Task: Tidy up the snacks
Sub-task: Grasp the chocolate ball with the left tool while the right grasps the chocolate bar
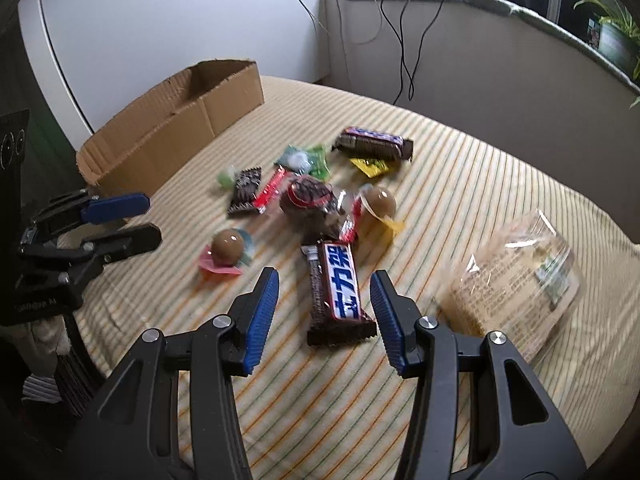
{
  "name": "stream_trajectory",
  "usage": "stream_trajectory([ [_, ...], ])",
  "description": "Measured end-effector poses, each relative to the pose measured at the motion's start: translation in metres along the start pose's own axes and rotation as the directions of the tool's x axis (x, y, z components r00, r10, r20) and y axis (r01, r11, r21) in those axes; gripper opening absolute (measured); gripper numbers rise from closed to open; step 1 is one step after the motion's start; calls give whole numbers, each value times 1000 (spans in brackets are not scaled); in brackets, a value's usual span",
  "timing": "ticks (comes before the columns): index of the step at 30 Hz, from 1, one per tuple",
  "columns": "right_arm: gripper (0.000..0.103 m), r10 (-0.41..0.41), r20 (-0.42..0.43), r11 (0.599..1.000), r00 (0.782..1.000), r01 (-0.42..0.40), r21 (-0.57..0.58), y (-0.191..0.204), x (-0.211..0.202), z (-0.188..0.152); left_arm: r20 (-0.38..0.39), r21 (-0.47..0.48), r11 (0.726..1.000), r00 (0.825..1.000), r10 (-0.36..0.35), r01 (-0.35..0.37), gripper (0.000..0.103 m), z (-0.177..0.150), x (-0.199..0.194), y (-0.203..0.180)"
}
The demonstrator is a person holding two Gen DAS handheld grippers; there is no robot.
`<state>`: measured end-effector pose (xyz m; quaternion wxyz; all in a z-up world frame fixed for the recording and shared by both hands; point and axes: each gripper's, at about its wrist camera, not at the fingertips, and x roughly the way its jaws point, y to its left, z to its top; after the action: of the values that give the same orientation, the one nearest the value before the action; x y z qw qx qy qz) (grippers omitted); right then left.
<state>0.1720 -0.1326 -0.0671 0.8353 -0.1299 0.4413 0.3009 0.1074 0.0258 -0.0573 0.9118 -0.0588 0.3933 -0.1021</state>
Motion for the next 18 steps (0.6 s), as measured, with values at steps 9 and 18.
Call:
stream_trajectory([
  [9,46,-1,-55,1000,998,2,19,-14,27,-2,-50,7,1000,999,-6,7,46,5,27,-10],
  [18,38,4,-74,1000,997,-3,16,-13,38,-4,-79,26,1000,997,-1,3,33,6,43,-15],
])
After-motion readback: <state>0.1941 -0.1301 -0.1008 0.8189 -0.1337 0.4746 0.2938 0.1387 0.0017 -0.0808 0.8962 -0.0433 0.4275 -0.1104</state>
